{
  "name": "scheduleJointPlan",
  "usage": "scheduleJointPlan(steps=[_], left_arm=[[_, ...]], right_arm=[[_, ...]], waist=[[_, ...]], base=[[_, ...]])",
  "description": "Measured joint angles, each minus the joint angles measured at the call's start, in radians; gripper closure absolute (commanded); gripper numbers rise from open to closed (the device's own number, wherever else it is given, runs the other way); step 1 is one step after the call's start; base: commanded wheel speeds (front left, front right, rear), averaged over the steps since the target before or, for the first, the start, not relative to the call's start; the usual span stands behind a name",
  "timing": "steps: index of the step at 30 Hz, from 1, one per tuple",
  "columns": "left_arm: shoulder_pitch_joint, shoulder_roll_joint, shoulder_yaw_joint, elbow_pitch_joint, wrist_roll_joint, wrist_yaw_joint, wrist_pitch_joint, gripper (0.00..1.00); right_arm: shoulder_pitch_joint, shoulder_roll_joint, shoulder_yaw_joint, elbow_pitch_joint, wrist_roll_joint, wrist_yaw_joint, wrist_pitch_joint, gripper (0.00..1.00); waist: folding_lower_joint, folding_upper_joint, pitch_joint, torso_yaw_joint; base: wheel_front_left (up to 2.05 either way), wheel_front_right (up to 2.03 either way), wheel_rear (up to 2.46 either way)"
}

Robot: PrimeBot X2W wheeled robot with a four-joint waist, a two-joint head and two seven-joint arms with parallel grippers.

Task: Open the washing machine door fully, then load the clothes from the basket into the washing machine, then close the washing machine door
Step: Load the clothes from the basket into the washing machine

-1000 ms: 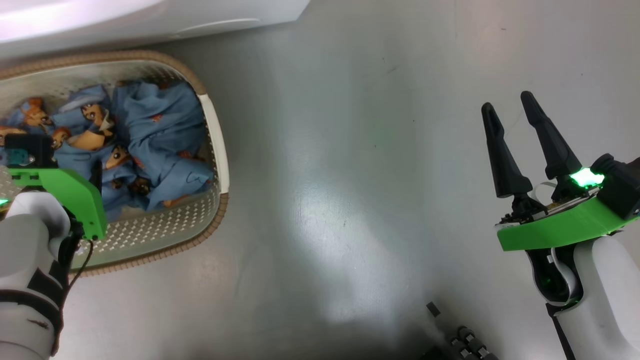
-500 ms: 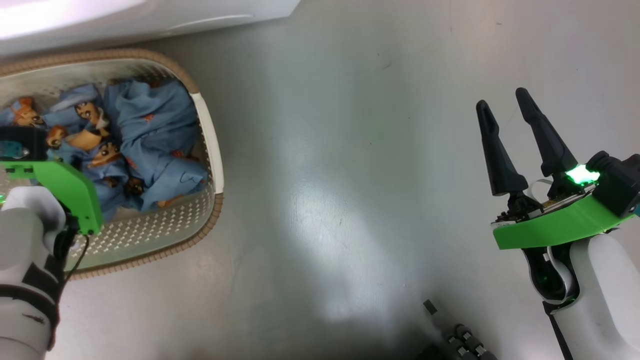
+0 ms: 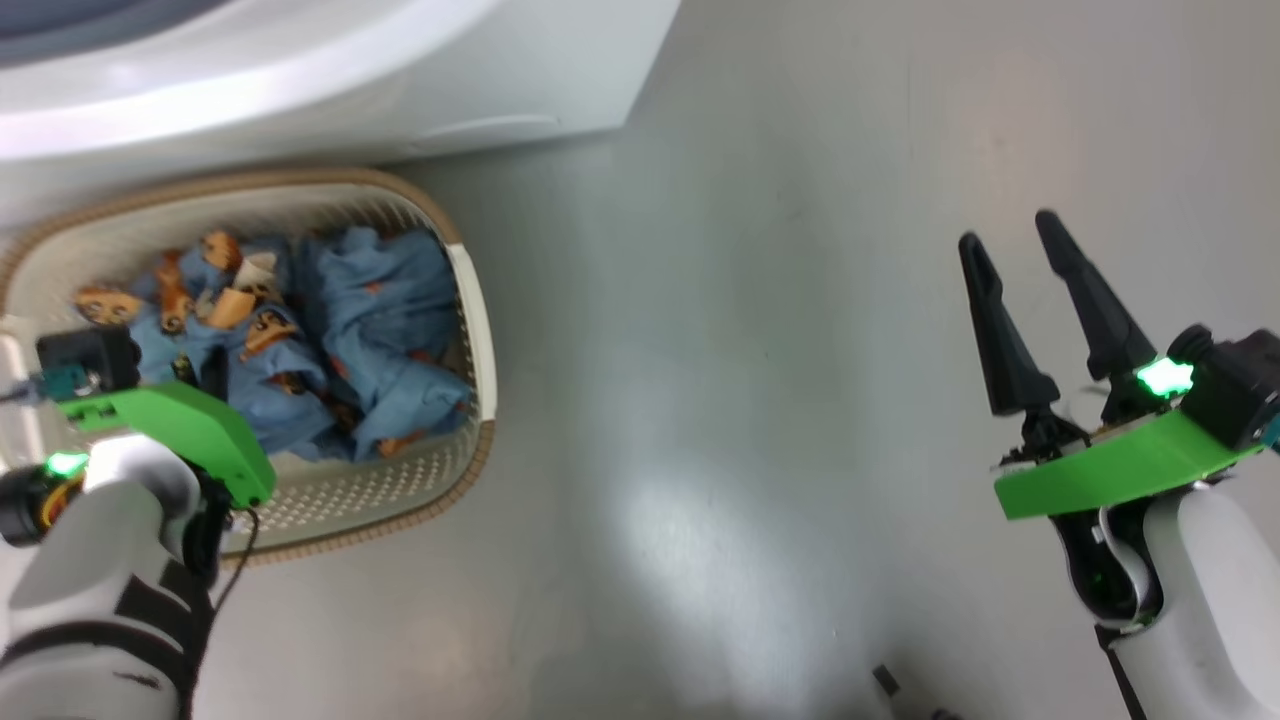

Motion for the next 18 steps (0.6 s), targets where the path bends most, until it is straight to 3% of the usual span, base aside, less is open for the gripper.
scheduleJointPlan(steps=[8,18], left_arm=[[0.126,-0.021,-0.01,-0.092,-0.065,0.0,-0.048,1.0],[0.309,0.008,0.04,-0.333,-0.069,0.0,-0.049,1.0]], right_arm=[[0.087,-0.009,-0.003,0.044,0.0,0.0,0.0,0.0],[0.188,-0.016,-0.021,0.068,0.0,0.0,0.0,0.0]], waist=[[0.0,0.0,-0.138,0.03],[0.0,0.0,-0.301,0.058]], base=[[0.0,0.0,0.0],[0.0,0.0,0.0]])
